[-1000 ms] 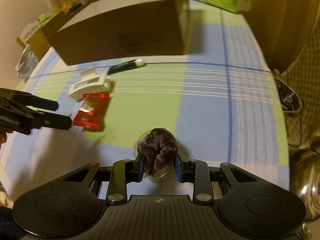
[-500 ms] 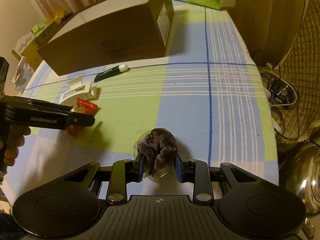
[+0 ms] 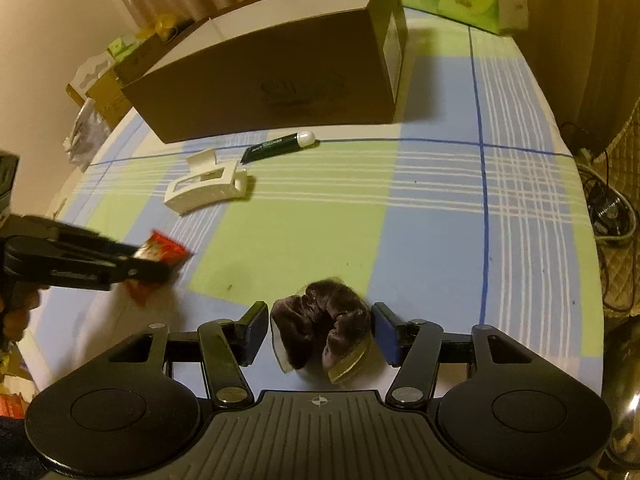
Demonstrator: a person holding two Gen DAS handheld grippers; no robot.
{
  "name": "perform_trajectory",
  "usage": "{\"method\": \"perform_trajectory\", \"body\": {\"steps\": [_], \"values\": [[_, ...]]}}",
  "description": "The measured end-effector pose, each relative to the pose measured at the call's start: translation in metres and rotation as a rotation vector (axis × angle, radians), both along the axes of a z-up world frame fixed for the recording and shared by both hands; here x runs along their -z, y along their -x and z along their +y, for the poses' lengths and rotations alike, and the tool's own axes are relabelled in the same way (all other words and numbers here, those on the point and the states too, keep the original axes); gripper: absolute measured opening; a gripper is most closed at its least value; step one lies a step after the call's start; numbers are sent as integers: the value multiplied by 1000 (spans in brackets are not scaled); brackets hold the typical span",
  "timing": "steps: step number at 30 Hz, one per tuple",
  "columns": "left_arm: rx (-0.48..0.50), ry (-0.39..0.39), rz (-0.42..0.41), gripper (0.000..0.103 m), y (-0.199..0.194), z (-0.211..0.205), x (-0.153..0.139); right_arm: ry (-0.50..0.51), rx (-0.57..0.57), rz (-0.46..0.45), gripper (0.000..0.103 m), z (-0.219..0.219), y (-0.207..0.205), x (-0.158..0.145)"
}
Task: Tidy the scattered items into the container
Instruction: 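Grasp the dark scrunchie with the right tool while the left tool grasps the red candy, then lift and carry the scrunchie and red candy over the box with both tools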
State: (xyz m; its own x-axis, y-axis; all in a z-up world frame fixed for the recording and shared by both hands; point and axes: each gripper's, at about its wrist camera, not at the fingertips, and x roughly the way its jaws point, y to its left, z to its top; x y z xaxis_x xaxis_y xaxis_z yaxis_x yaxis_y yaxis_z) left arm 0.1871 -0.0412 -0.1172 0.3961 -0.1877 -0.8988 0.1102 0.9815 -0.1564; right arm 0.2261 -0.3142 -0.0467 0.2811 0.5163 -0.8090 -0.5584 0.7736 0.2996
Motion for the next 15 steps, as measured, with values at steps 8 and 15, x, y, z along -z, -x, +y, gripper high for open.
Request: {"method": "perform_trajectory", "body": {"steps": [8,15], "values": [[-121,18,35,26,15,33,-3,50,-30,-14,54,12,-3,7],[-111,-8,24,32,15,26,-2,78,-46,-30,54,15,0,9]]}}
